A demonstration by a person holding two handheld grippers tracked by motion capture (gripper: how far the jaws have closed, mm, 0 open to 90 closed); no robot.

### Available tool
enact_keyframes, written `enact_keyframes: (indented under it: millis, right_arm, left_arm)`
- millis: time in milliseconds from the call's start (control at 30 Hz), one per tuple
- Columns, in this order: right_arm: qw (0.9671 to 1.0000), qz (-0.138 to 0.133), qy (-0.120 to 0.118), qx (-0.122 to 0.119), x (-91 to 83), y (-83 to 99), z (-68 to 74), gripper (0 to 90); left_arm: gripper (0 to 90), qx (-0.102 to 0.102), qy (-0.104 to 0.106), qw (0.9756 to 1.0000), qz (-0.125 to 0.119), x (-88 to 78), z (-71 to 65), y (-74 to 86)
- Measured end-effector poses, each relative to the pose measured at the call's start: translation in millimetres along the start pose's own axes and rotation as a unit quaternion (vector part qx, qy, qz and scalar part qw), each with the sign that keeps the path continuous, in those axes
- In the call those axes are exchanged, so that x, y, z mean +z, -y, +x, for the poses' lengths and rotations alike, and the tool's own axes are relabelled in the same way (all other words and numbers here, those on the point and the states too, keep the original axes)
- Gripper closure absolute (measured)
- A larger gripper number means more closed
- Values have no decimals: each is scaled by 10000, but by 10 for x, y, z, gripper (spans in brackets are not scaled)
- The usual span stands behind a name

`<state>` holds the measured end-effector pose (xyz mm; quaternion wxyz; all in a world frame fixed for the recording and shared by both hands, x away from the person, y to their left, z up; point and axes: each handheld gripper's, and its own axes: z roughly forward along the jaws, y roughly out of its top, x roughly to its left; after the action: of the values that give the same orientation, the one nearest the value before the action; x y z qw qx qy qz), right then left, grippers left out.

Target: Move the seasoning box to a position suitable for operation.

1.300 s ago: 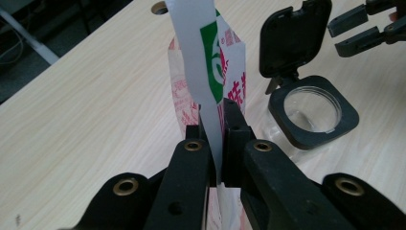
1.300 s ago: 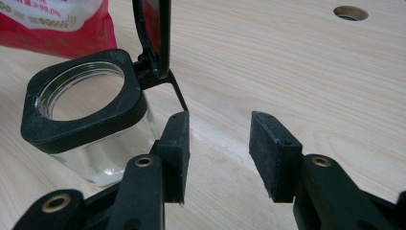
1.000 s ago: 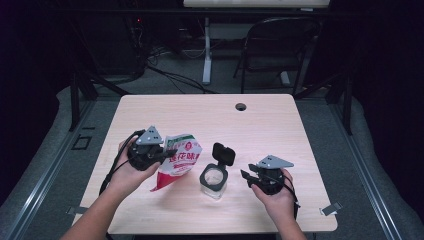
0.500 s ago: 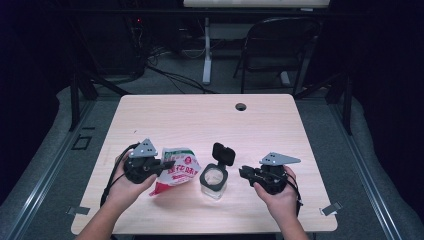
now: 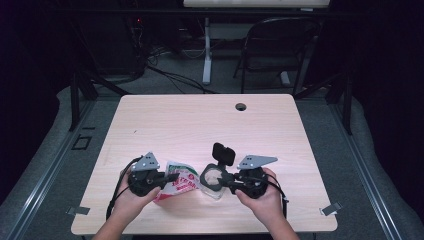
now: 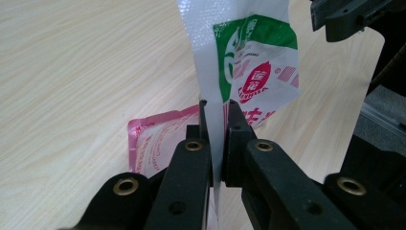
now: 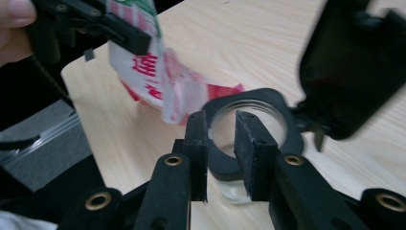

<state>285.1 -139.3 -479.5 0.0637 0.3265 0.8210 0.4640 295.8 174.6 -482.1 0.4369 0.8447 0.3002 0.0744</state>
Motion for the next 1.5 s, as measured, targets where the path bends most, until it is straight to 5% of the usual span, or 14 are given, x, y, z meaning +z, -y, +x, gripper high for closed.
enact_keyframes:
  millis: [233, 1000, 1333, 1500]
  right_arm:
    - [9992, 147, -264, -266, 164, -96, 110, 750]
    - [9979, 433, -383, -305, 468, -287, 214, 737]
    - [9971, 621, -370, -237, 542, -308, 211, 895]
    - [9964, 695, -470, -135, 539, -321, 190, 900]
  left_arm:
    - [900, -54, -29, 10000, -46, 5, -17, 26]
    - [890, -105, 52, 9999, -77, 8, -15, 45]
    - [870, -72, 94, 9999, -63, 22, -32, 47]
    - [809, -16, 66, 10000, -54, 15, -40, 54]
